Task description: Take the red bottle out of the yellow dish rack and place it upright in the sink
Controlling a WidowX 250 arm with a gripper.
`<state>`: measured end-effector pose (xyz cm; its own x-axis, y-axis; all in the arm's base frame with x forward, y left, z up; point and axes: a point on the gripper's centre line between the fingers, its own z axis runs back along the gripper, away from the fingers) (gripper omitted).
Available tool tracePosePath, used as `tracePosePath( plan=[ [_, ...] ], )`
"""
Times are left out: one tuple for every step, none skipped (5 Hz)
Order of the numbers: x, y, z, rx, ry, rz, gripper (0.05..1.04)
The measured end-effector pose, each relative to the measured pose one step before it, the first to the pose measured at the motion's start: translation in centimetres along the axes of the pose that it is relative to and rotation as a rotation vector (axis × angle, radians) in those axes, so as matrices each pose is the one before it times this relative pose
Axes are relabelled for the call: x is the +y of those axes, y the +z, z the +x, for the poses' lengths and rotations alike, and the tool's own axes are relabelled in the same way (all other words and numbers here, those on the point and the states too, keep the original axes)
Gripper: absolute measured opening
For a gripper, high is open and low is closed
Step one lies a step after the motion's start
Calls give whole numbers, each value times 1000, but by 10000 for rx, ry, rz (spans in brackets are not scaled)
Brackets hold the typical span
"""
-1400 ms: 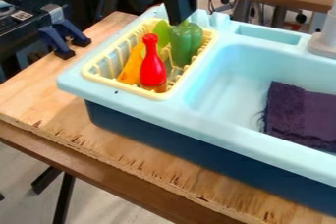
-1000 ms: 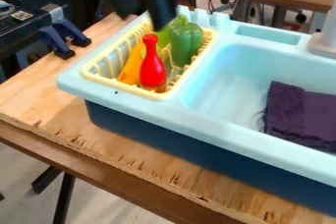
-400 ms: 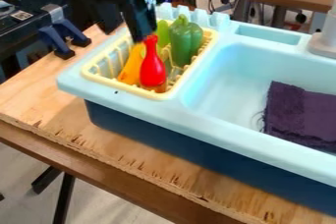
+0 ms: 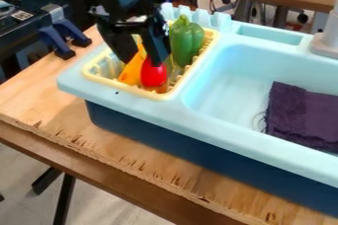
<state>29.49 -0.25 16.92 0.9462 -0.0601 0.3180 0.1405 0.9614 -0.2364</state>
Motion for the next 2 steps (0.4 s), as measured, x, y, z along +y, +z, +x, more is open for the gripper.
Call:
tracePosePath(
  plan=[
    [-831, -467, 305, -59, -119, -72, 1002],
    [-988, -320, 152, 15, -351, -4, 1002]
  ],
)
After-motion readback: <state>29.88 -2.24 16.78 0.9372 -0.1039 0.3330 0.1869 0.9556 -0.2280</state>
